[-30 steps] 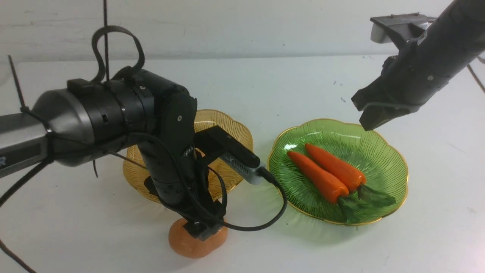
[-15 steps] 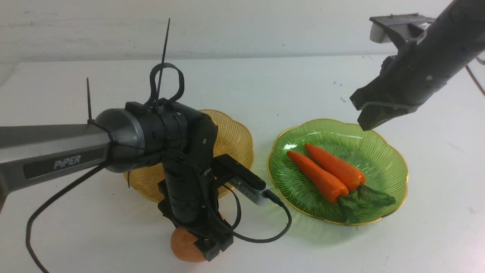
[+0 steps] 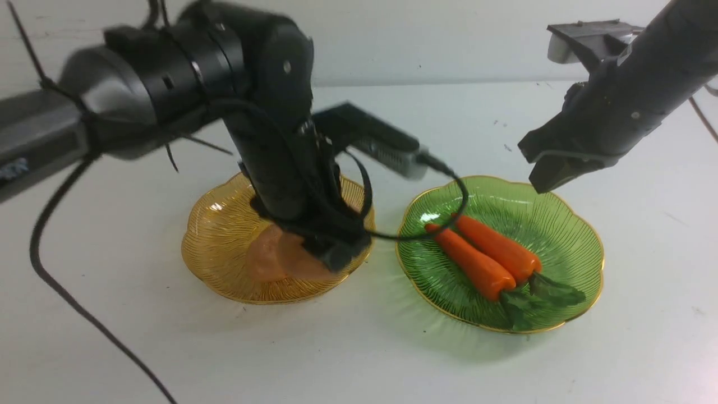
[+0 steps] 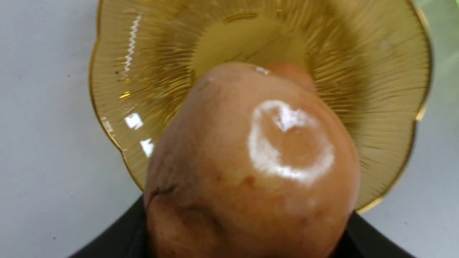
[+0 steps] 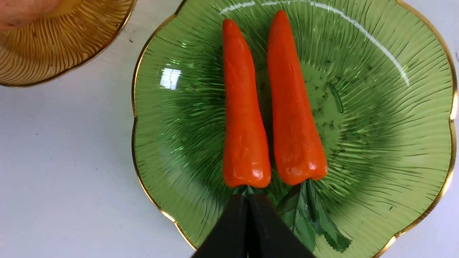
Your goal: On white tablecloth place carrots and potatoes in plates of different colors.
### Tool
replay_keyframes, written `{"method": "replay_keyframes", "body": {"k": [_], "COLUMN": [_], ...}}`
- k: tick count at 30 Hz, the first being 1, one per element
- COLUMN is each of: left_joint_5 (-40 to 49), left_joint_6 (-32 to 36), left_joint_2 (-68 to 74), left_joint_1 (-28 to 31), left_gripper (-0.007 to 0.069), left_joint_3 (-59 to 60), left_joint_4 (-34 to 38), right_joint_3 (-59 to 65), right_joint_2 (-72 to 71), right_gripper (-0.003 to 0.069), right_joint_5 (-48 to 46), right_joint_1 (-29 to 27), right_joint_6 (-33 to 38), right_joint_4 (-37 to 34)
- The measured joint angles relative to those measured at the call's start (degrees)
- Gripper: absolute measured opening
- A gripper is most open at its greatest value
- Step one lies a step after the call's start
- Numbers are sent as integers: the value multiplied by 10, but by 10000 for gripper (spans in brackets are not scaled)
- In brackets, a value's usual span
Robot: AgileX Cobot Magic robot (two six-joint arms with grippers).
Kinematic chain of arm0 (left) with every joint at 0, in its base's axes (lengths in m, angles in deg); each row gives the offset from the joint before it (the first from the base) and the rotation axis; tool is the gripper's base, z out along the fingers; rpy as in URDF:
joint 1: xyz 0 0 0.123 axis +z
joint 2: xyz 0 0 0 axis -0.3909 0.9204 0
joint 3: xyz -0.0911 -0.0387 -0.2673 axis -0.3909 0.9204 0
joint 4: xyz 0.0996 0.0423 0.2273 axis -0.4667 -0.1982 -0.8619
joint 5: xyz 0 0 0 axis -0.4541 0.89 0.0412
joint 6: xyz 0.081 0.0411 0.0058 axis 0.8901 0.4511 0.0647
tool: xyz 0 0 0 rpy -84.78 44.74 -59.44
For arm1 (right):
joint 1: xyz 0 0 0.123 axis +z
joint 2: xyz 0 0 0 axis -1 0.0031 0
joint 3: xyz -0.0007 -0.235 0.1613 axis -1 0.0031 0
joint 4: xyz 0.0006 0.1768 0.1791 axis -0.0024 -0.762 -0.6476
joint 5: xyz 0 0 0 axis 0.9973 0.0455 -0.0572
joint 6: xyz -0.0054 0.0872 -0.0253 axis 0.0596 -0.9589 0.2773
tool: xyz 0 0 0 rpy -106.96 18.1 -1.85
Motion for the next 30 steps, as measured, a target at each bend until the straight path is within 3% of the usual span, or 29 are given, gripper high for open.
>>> {"method": "replay_keyframes", "body": {"k": [11,14,17,20,26,30], "left_joint_5": [-155,-158,-139,-88,23,33], "left_joint_6": [-10,-14,-21,-28,-19,9], "left_joint_2": [88,110,116,112,62,-1], "left_joint_1": [32,32,32,32,32,32], "left_gripper": [603,655,650,562,81,1], "left_joint_3": [-1,-1,-3,-29,-145,-166], "left_joint_4": [0,0,7,11,13,26], "right_joint_3": [0,0,0,0,4,70], "right_joint_2": [0,0,-1,-25,-179,-333], "right_gripper": [-15,-15,-15,-15,-15,-15], "right_joint_5": [0,0,0,0,-3,-5], "right_joint_1": [0,0,0,0,0,0], "right_joint_6": [-4,-10,-13,-15,-78,-98], "right_joint_4": [1,6,17,31,73,93]}}
